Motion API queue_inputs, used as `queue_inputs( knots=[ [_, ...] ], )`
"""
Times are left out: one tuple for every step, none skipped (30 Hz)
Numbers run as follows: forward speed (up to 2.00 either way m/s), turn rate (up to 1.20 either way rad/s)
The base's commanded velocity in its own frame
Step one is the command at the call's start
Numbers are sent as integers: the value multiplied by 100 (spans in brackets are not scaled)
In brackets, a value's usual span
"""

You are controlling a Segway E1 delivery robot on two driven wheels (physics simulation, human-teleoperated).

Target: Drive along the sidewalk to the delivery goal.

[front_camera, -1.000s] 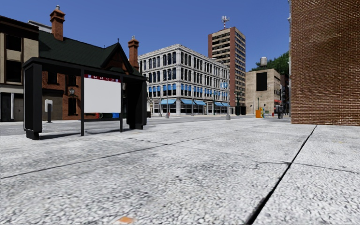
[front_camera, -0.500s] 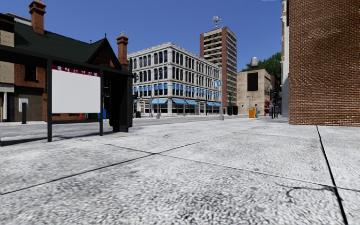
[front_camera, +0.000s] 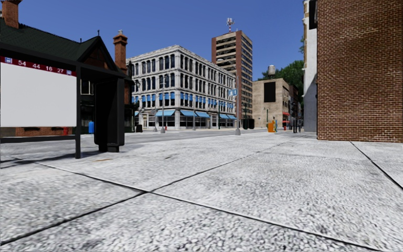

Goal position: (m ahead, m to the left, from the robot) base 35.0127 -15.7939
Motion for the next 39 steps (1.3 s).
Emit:
queue_inputs(
  knots=[
    [200, 0],
    [200, 0],
    [200, 0],
    [200, 0],
    [200, 0],
    [200, 0],
    [200, 0],
    [200, 0],
    [200, 0],
    [200, 0],
    [200, 0],
    [200, 0],
    [200, 0],
    [200, 0],
    [200, -5],
    [200, -8],
    [200, -12],
    [200, -14],
    [200, -15],
    [200, -15],
    [200, -15],
    [200, -15],
    [200, -15],
    [200, -15],
    [200, -15],
    [200, -15],
    [200, -15],
    [200, -15],
    [200, -15],
    [200, -15],
    [200, -15],
    [200, -15],
    [200, -15],
    [200, -15],
    [200, -16],
    [200, -16],
    [200, -16],
    [200, -17],
    [200, -17]
  ],
)
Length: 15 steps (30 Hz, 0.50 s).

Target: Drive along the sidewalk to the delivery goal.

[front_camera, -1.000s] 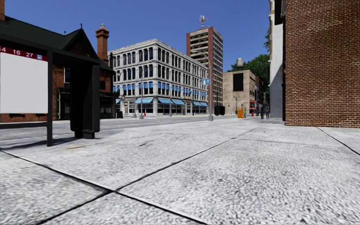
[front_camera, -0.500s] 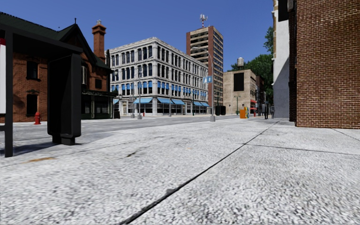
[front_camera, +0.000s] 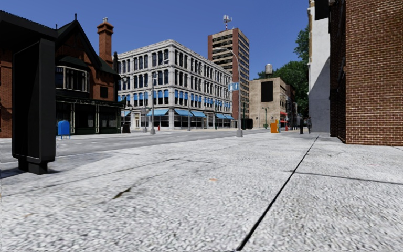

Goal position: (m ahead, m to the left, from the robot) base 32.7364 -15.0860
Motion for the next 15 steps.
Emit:
queue_inputs(
  knots=[
    [200, -17],
    [200, -18],
    [200, -18],
    [200, -20],
    [200, -20],
    [200, -20],
    [200, -20],
    [200, -20],
    [200, -20],
    [200, -20],
    [200, -20],
    [200, -20],
    [200, -20],
    [200, -20],
    [200, -20]
  ],
)
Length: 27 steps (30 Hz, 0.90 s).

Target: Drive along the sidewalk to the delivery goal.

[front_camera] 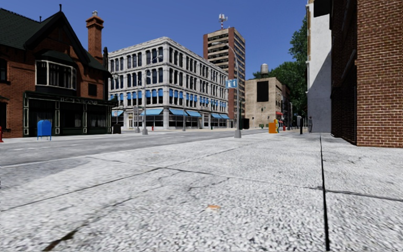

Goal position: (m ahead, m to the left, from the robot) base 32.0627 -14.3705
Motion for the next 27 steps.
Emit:
queue_inputs(
  knots=[
    [200, -20],
    [200, -20],
    [200, -20],
    [200, -21],
    [200, -21],
    [200, -21],
    [200, -21],
    [200, -21],
    [200, -21],
    [200, -21],
    [200, -22],
    [200, -22],
    [200, -22],
    [200, -22],
    [200, -22],
    [200, -22],
    [200, -22],
    [200, -22],
    [200, -22],
    [200, -22],
    [200, -23],
    [200, -25],
    [200, -26],
    [200, -26],
    [200, -26],
    [200, -26],
    [200, -26]
  ],
)
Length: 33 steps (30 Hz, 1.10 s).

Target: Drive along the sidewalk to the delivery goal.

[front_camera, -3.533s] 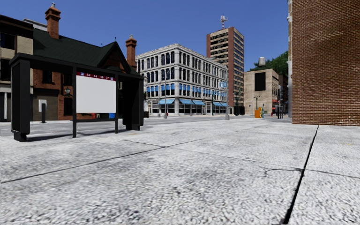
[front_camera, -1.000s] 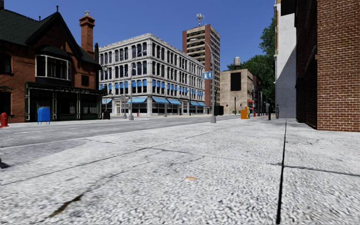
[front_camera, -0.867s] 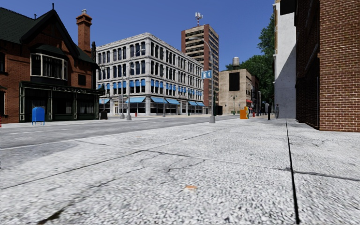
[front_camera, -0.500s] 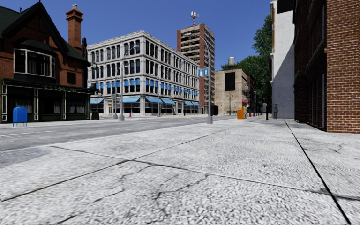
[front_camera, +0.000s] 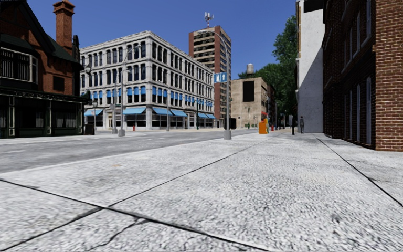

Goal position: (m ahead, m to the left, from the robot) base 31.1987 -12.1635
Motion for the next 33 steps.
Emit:
queue_inputs(
  knots=[
    [200, -26],
    [200, -26],
    [200, -26],
    [200, -26],
    [200, -27],
    [200, -27],
    [200, -27],
    [200, -27],
    [200, -27],
    [200, -27],
    [200, -27],
    [200, -27],
    [200, -27],
    [200, -27],
    [200, -27],
    [200, -27],
    [200, -27],
    [200, -23],
    [200, 0],
    [200, 0],
    [200, 0],
    [200, 0],
    [200, 0],
    [200, 0],
    [200, 0],
    [200, 0],
    [200, 0],
    [200, 0],
    [200, 0],
    [200, 0],
    [200, 0],
    [200, 0],
    [200, 0]
  ],
)
